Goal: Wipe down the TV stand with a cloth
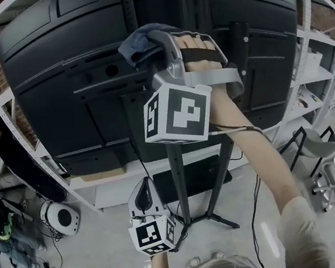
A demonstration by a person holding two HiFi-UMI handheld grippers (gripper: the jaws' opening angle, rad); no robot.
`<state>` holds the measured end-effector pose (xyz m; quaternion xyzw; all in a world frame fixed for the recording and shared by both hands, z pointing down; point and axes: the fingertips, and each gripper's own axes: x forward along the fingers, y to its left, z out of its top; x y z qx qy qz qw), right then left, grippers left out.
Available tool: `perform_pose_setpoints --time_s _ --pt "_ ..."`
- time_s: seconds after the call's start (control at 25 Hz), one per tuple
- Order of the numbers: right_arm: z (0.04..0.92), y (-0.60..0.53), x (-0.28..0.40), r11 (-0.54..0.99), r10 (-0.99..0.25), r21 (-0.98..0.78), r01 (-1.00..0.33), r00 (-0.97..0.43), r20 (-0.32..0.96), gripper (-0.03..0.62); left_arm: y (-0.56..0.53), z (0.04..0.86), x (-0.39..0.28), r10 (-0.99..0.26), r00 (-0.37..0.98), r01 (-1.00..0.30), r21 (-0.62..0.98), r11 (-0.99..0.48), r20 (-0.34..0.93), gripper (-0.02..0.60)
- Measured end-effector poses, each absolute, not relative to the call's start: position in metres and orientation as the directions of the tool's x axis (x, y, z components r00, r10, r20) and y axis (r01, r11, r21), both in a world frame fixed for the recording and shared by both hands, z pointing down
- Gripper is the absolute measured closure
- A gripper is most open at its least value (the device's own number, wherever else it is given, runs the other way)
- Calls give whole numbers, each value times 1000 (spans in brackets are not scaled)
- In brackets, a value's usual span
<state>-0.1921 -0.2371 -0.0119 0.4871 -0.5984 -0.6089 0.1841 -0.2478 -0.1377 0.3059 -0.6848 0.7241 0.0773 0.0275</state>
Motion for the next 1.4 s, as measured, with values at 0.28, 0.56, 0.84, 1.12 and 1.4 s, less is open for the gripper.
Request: perform_pose_setpoints --time_s 0.28,0.56,0.84,1.12,1.4 --pt "3 -240 -190 -186 -821 922 -340 -461 -336 537 -139 309 -250 -988 -64 -995 85 52 -140 566" --pt "14 -236 -186 -167 -822 923 -347 -467 -325 537 -139 312 -247 -989 -59 -995 87 48 -132 566" --pt "25 -238 -186 -149 -826 926 -346 -472 -309 539 -135 310 -249 -989 -66 -995 84 55 -133 566" --pt "37 -241 -187 -140 -832 932 -335 -470 -294 539 -132 317 -249 -992 -68 -995 85 59 -110 566" --pt "49 -242 -188 -143 -841 942 -304 -464 -278 537 -129 314 -251 -991 -74 -994 88 65 -113 566"
